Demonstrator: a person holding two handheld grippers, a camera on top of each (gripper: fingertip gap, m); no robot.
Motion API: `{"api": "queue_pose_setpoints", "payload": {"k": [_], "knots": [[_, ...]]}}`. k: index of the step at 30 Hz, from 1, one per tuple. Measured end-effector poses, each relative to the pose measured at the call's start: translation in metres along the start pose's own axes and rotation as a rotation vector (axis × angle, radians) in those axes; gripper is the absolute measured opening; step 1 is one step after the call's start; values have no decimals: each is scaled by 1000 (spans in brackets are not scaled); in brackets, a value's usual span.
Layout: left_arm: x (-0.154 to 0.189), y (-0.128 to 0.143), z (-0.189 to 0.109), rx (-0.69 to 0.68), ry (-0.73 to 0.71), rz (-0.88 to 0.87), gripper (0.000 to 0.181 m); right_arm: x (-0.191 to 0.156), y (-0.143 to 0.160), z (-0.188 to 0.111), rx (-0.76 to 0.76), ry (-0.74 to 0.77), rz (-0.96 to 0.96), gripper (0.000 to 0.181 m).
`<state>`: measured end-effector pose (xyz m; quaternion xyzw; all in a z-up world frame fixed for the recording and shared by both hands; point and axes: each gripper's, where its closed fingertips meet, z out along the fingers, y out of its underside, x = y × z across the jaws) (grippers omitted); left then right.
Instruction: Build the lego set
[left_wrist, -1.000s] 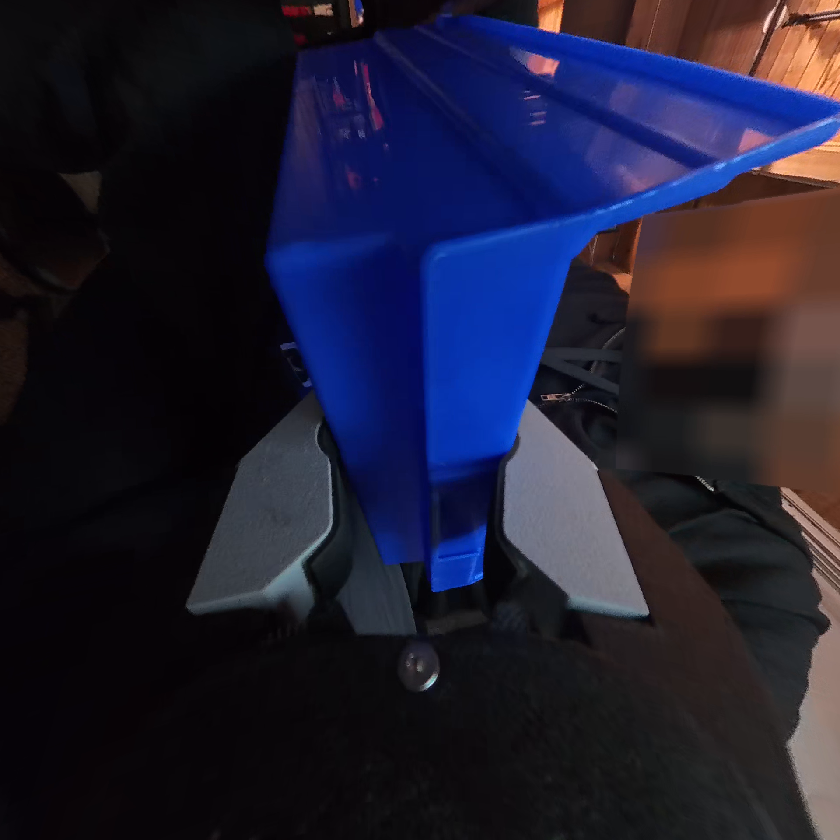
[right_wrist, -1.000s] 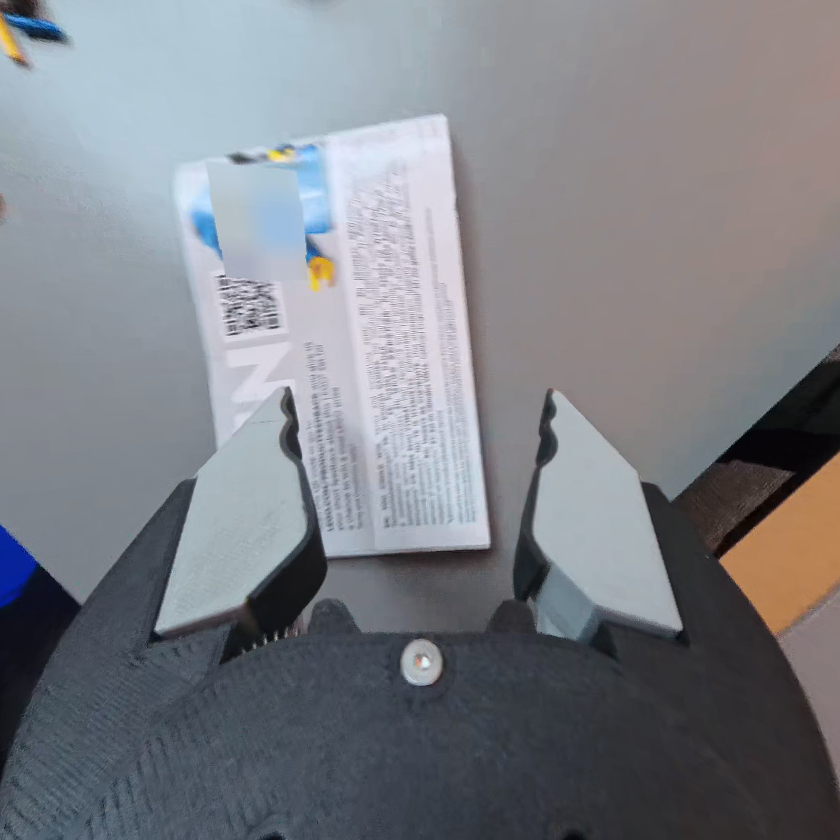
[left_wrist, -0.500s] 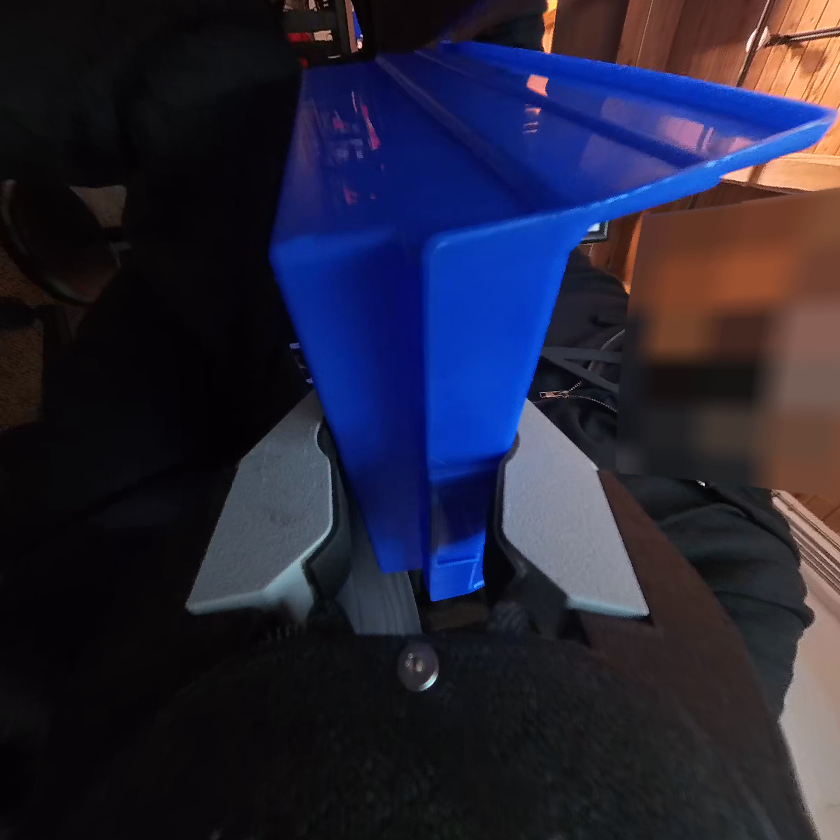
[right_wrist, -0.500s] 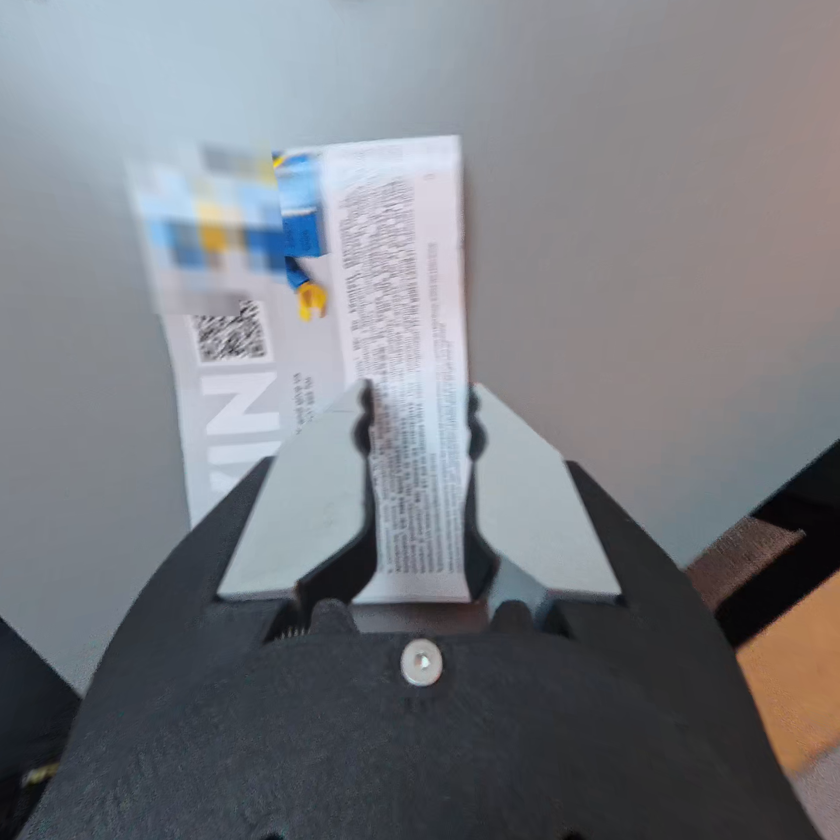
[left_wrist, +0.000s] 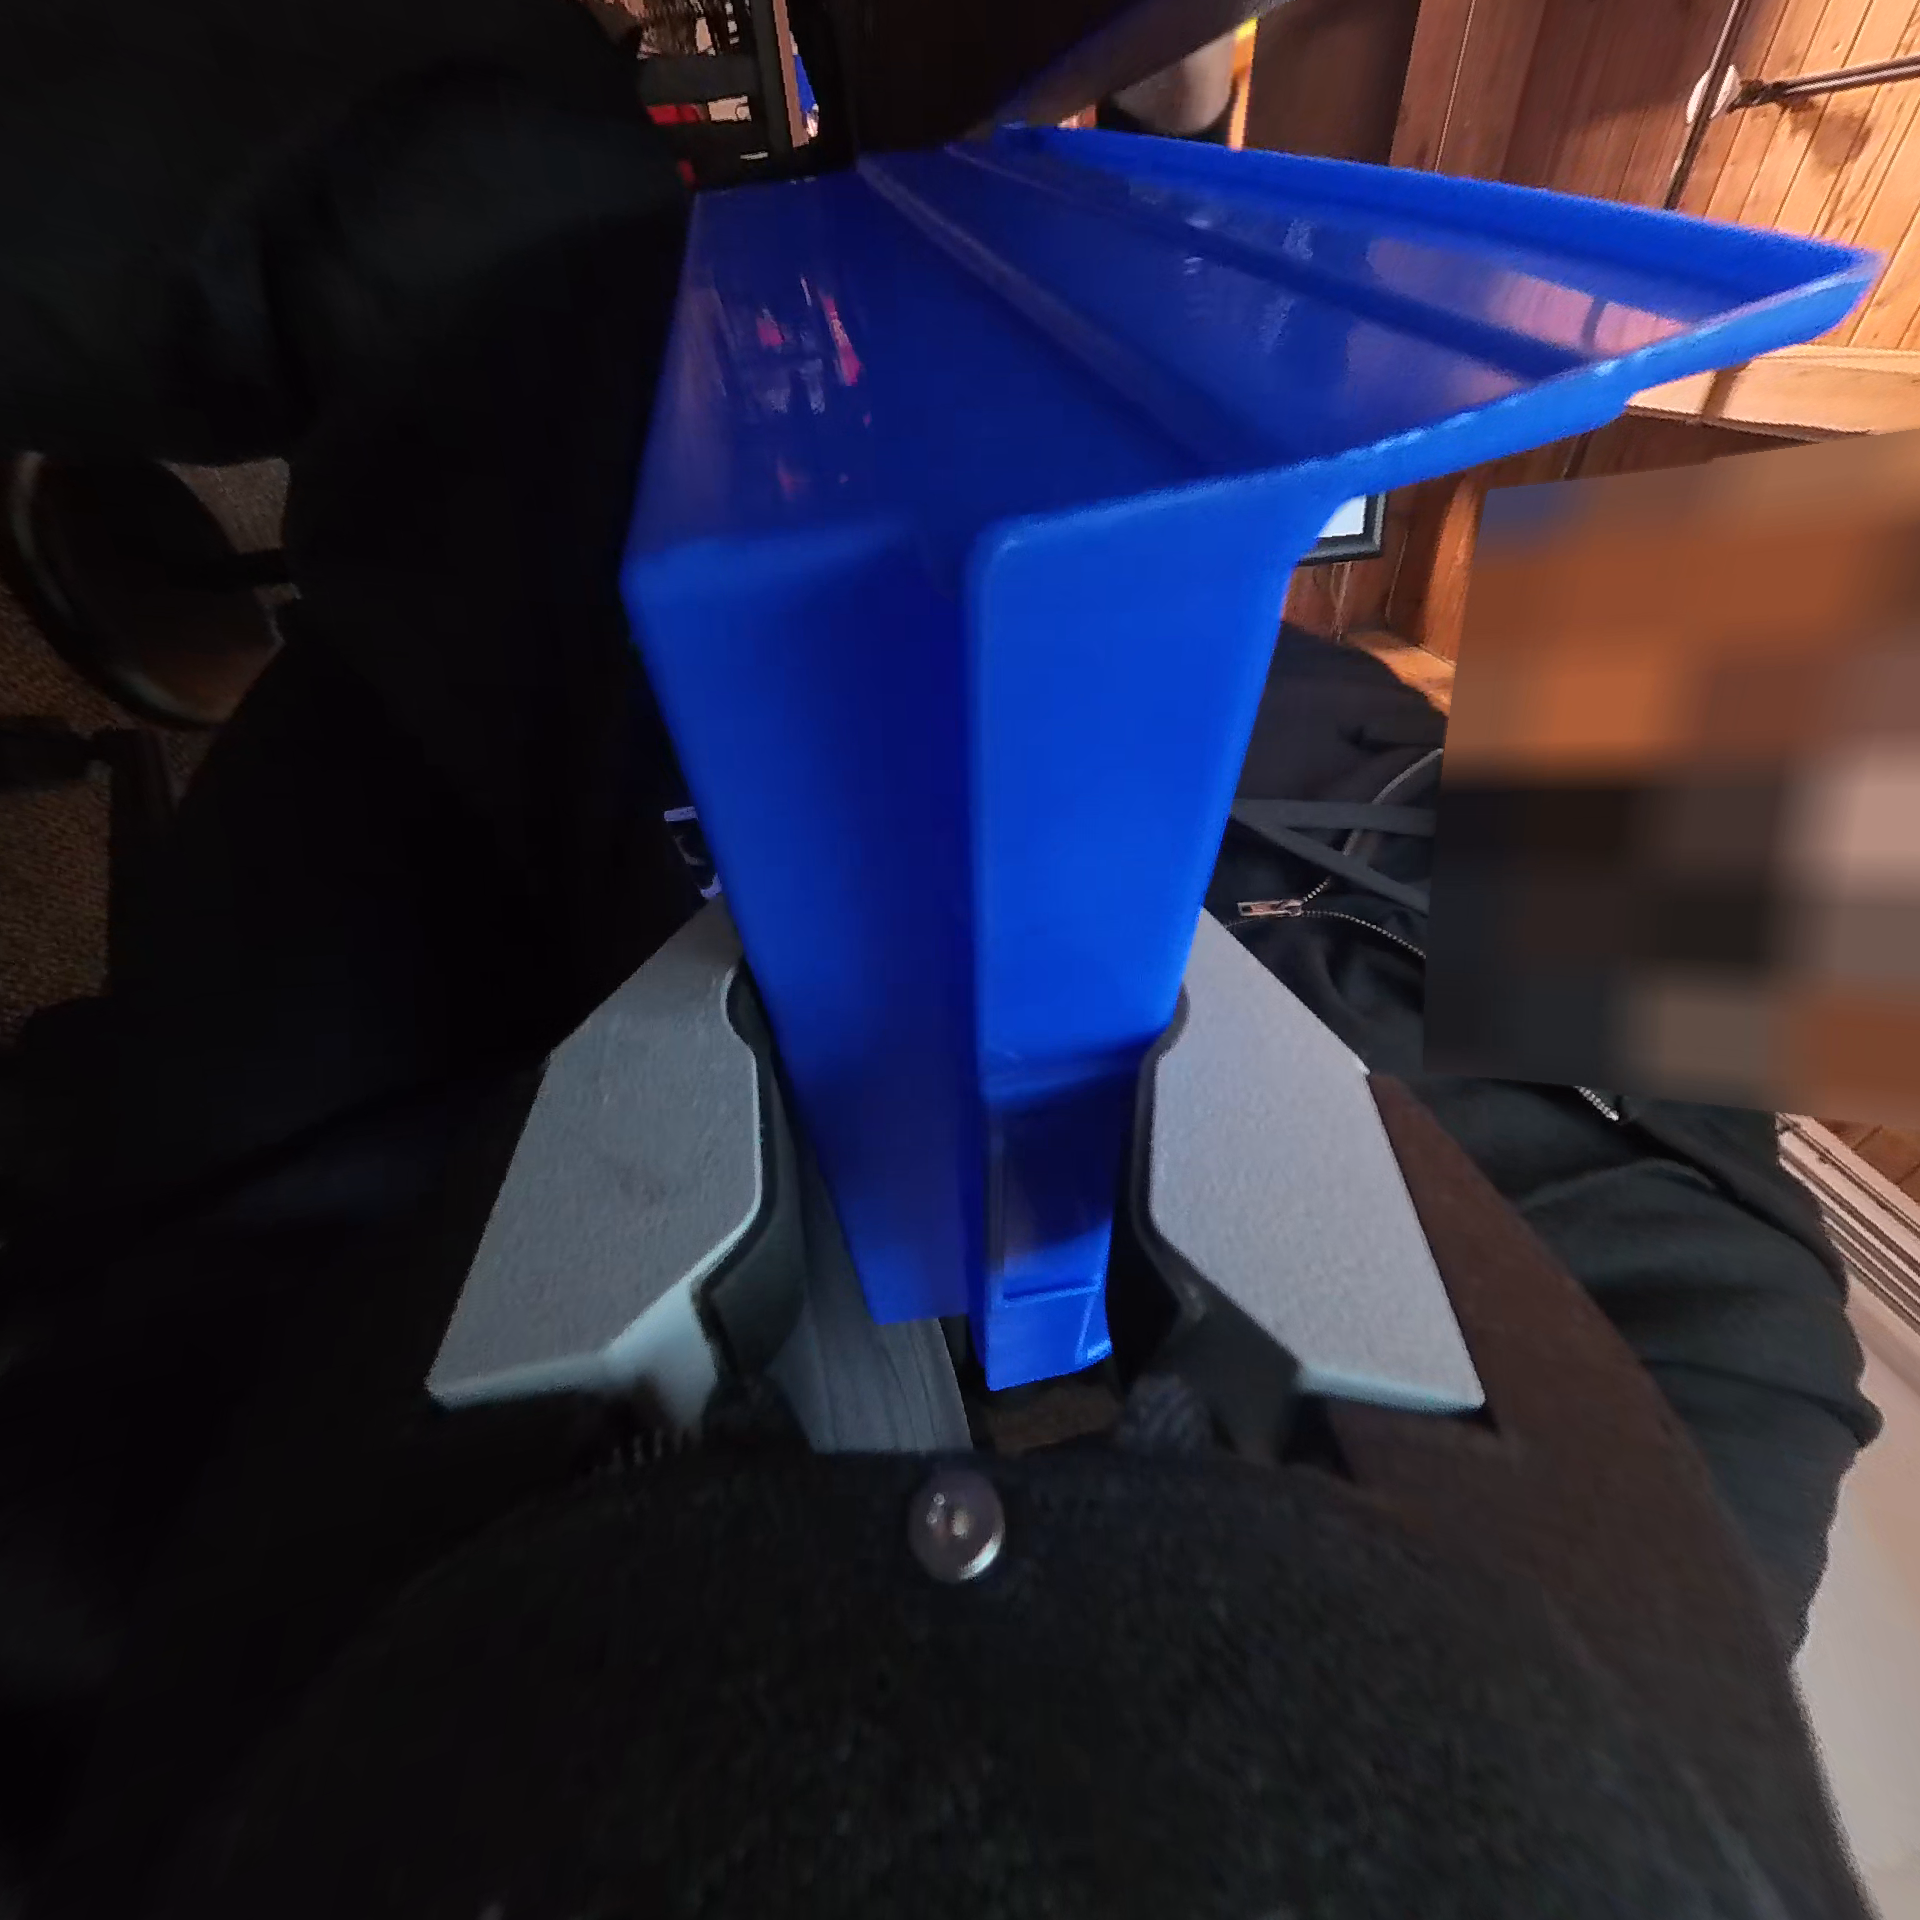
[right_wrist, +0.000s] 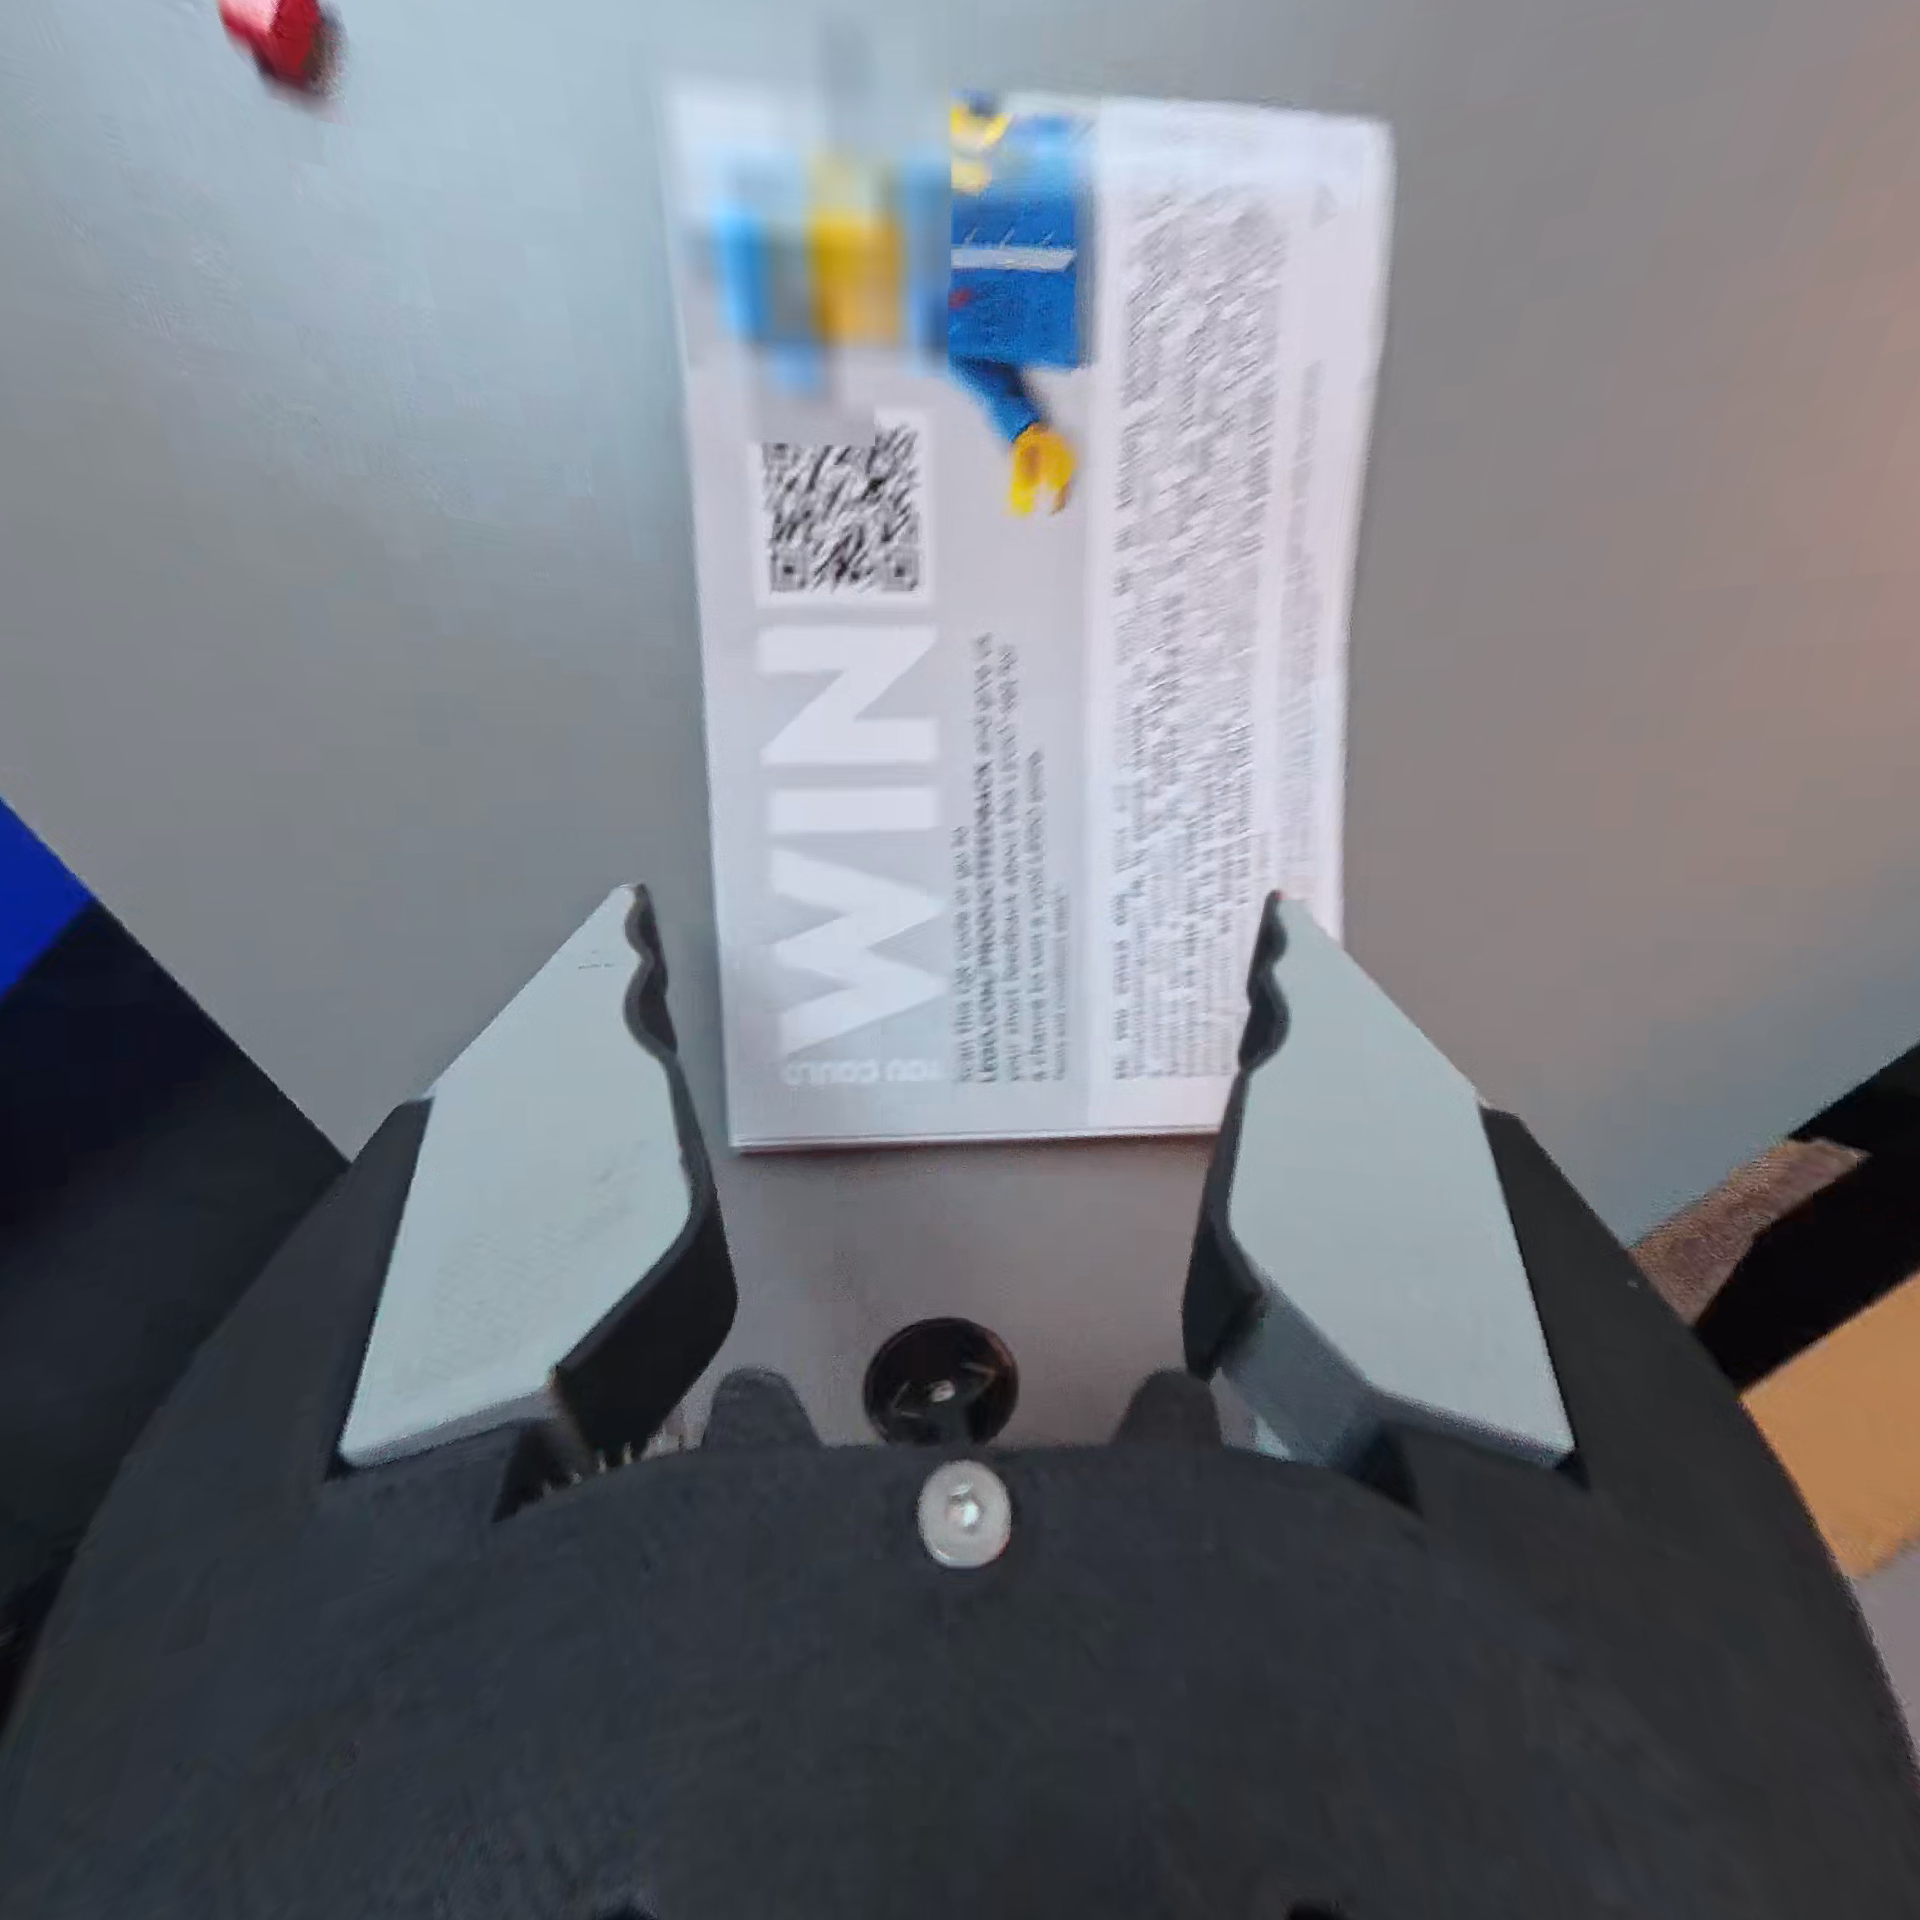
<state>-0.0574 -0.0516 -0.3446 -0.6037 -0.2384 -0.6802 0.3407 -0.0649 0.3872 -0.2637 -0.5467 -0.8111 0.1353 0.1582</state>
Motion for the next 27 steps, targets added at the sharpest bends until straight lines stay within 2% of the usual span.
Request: {"api": "queue_pose_setpoints", "payload": {"k": [1,2,4,6,8,10,12,18,22,27], "knots": [[0,-1,0,-1,-1,2,70,1,4,4,-25,37,-23,111],[0,-1,0,-4,-2,5,70,0,2,6,-22,54,-30,125],[2,0,1,-8,-5,11,70,-16,-7,12,0,-25,-32,123],[3,0,2,-7,-6,10,70,-28,-19,15,51,-87,-34,91],[4,-2,2,-5,-7,13,70,-23,-31,18,123,-49,-36,45],[5,-2,3,-5,-8,18,70,-19,-36,21,172,24,-106,19],[5,-1,3,0,-10,22,70,-11,-34,20,137,113,-166,4],[4,-2,0,17,2,25,70,-13,-37,12,163,-11,-85,0],[4,-3,0,17,2,27,70,-4,-69,-45,327,-53,-26,0],[4,-4,0,17,7,28,70,22,-99,-109,445,-64,19,0]]}}
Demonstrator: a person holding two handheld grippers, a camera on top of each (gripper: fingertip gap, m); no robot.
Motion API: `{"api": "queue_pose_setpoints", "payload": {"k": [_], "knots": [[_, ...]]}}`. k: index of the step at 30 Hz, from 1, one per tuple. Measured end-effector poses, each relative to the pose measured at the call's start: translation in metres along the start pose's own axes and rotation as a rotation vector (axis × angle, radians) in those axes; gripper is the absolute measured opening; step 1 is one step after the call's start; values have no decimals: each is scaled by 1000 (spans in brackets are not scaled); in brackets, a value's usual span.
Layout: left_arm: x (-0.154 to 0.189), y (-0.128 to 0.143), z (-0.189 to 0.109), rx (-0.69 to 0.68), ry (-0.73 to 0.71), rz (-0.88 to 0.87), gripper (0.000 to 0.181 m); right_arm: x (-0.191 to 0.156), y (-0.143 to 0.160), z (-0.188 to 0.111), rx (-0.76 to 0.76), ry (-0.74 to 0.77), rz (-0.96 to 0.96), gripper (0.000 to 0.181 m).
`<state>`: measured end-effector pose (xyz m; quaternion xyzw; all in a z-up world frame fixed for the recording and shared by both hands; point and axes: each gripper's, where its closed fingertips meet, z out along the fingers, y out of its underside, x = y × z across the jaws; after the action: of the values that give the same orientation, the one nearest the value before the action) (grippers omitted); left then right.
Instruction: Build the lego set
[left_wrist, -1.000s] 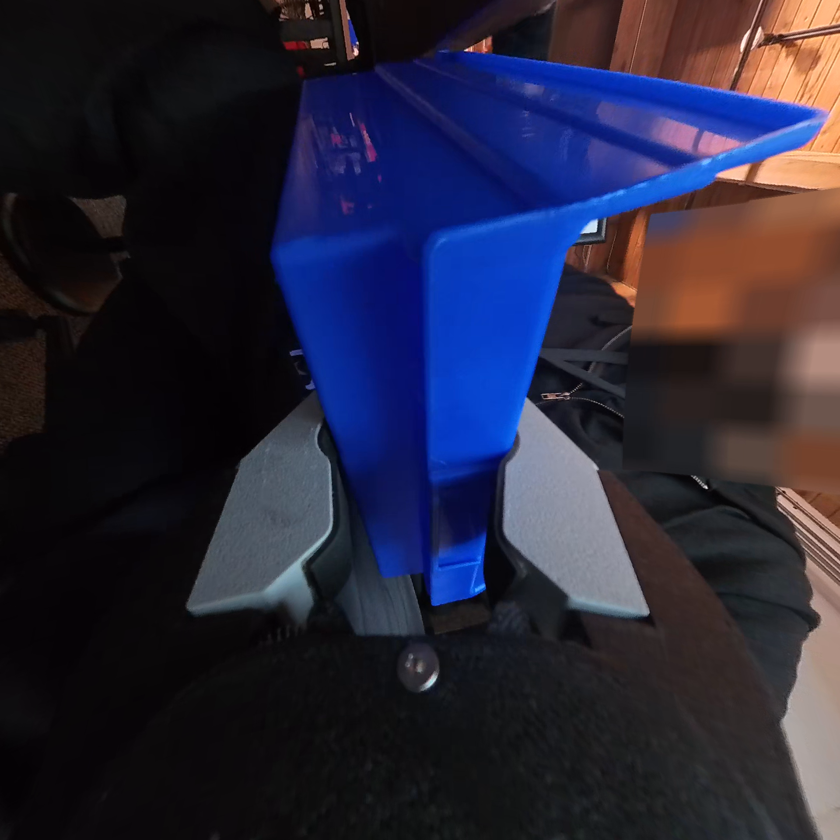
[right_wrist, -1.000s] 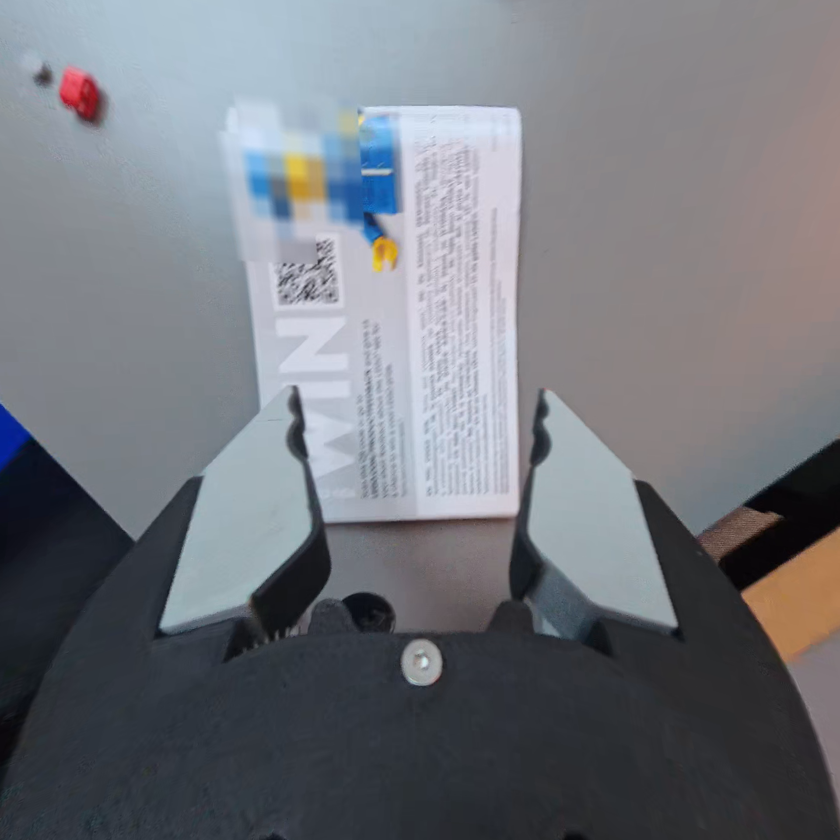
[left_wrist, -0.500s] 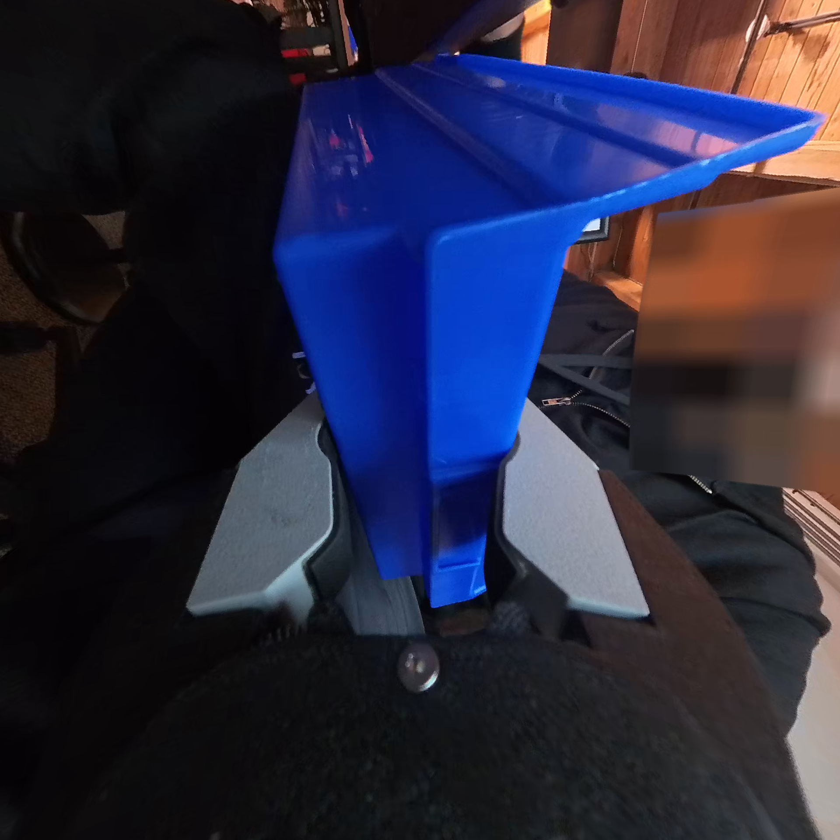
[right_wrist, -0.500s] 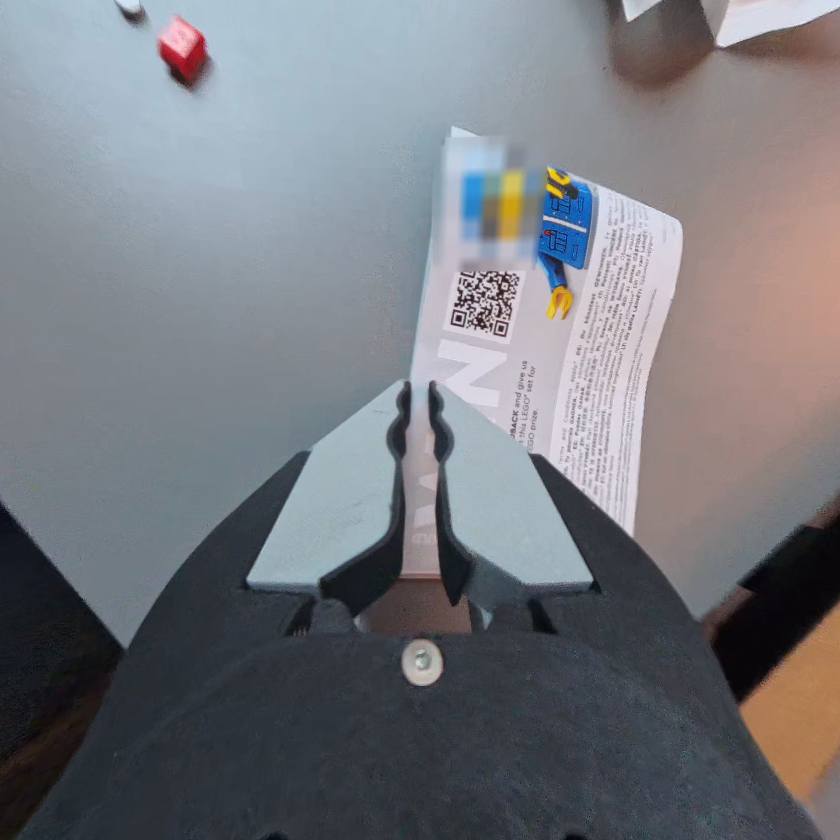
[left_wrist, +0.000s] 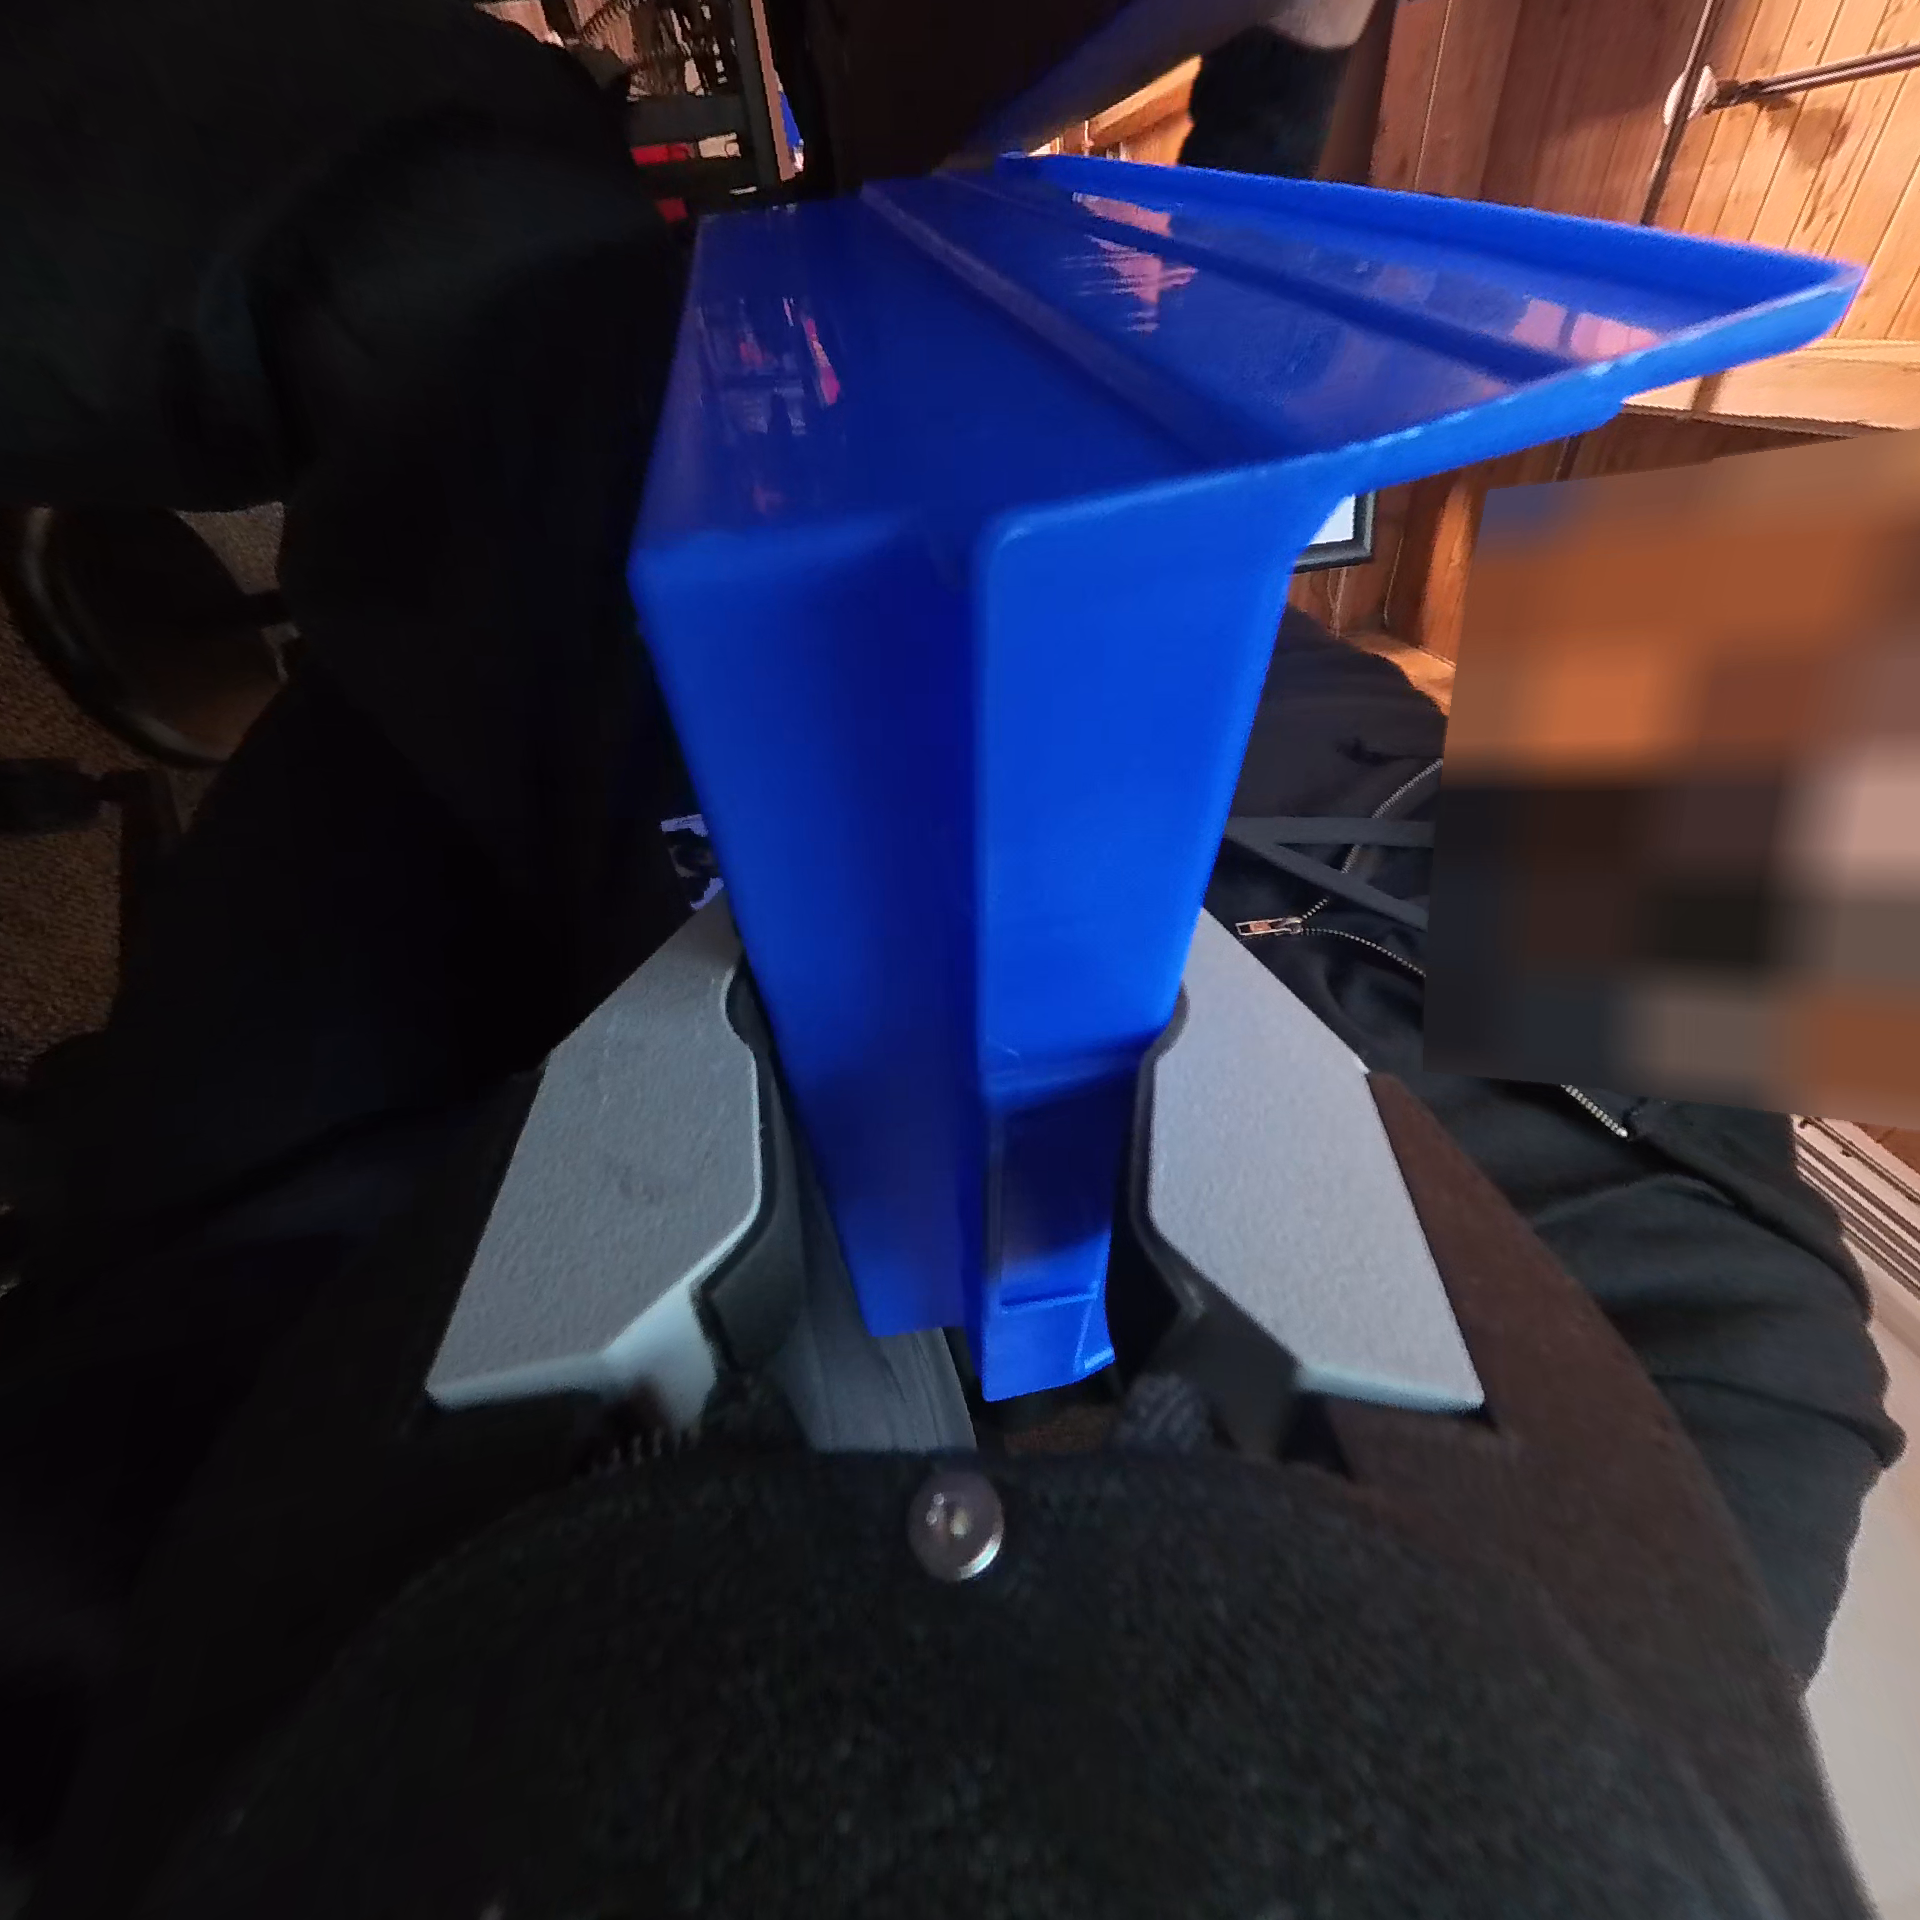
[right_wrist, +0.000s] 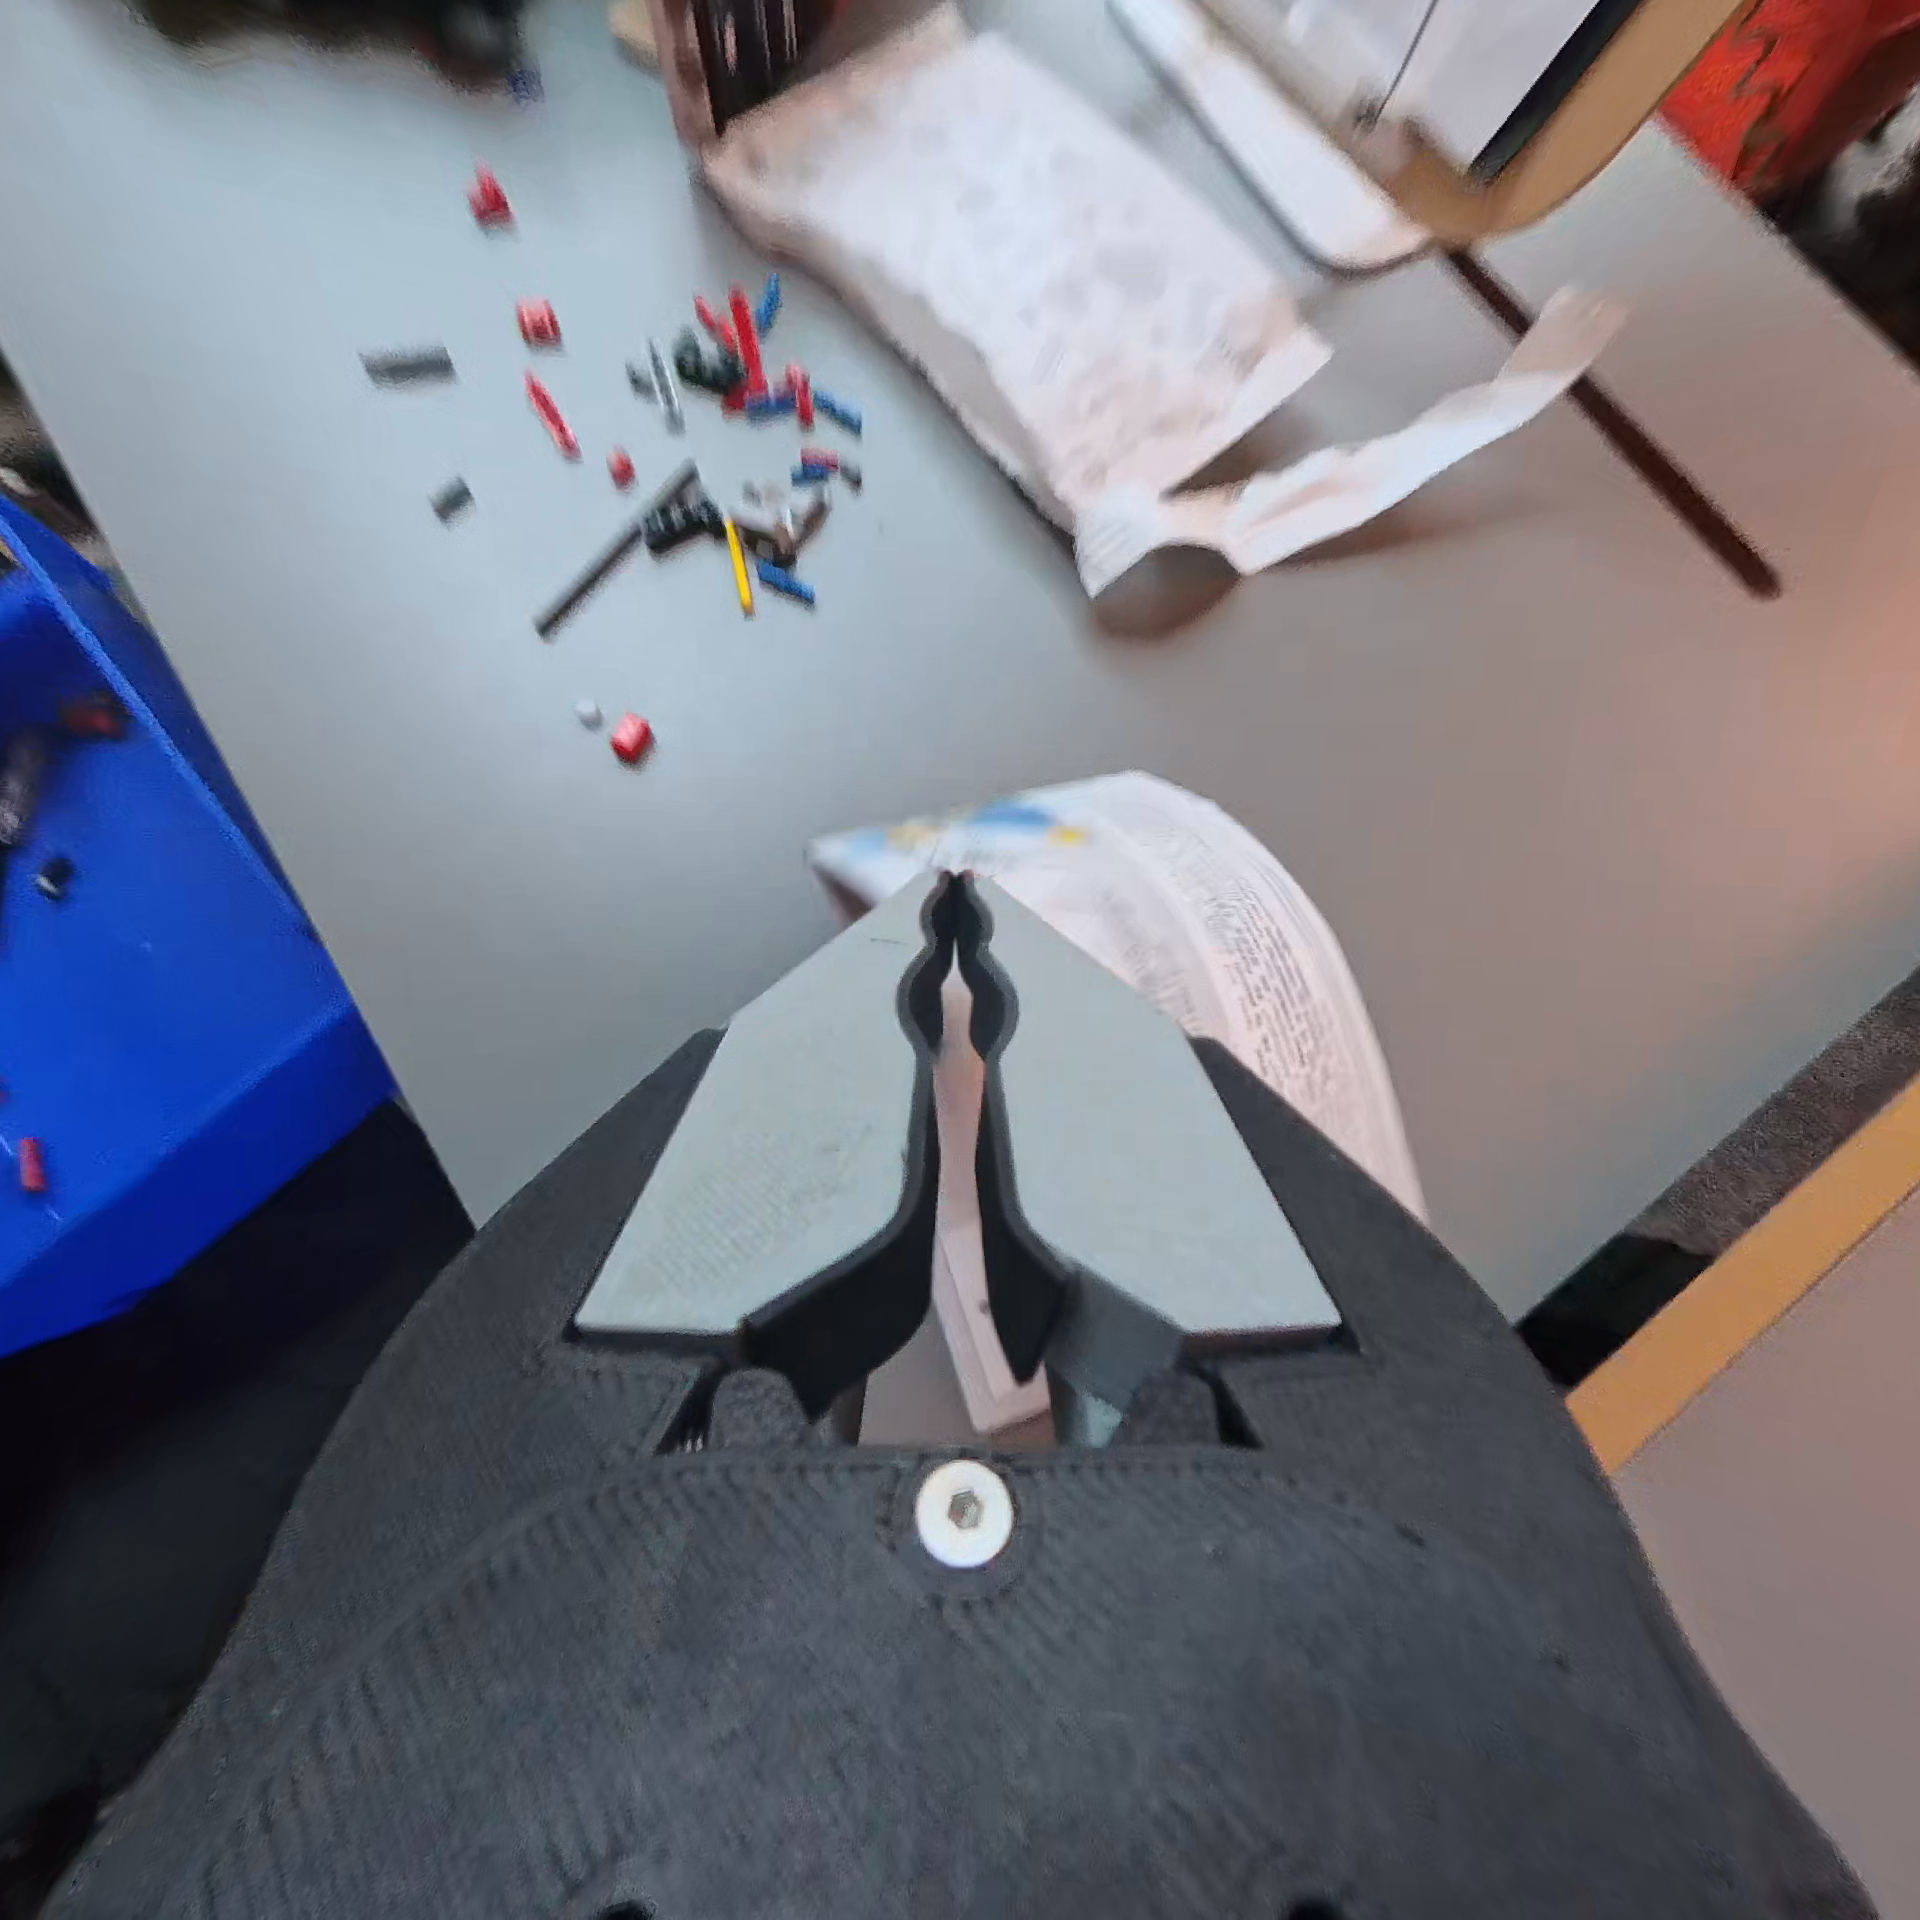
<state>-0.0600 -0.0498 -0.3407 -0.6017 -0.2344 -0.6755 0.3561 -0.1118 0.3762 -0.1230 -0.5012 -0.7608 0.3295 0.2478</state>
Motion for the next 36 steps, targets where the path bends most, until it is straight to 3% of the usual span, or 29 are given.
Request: {"api": "queue_pose_setpoints", "payload": {"k": [2,4,6,9,12,14,16,20,24,26,28,31,33,36], "knots": [[1,0,1,-1,1,5,70,-1,1,-5,-48,-25,-6,0],[1,0,2,-1,2,8,70,-11,35,5,-213,-43,-58,0],[1,1,2,0,2,9,70,-31,64,20,-277,-92,-35,0],[1,1,1,-2,3,8,70,-28,92,52,-309,28,-32,0],[2,1,3,-6,2,9,70,-16,95,88,-289,185,53,0],[2,1,5,-9,3,11,70,-20,84,106,-240,218,187,51],[2,0,6,-8,4,10,70,-30,76,119,-223,210,301,85],[3,1,5,-10,8,13,70,-12,86,127,-301,349,341,109],[5,4,1,1,11,32,70,-11,88,125,-263,298,355,92],[6,5,-1,7,13,39,70,-24,87,121,-201,251,244,51],[7,6,-1,7,16,48,70,-48,94,110,-192,153,129,36],[8,7,-1,4,20,49,70,-98,114,79,-221,-62,43,36],[8,8,0,3,20,46,70,-127,131,54,-259,-166,-3,26],[8,9,1,-2,21,43,70,-123,140,34,-272,-32,-142,55]]}}
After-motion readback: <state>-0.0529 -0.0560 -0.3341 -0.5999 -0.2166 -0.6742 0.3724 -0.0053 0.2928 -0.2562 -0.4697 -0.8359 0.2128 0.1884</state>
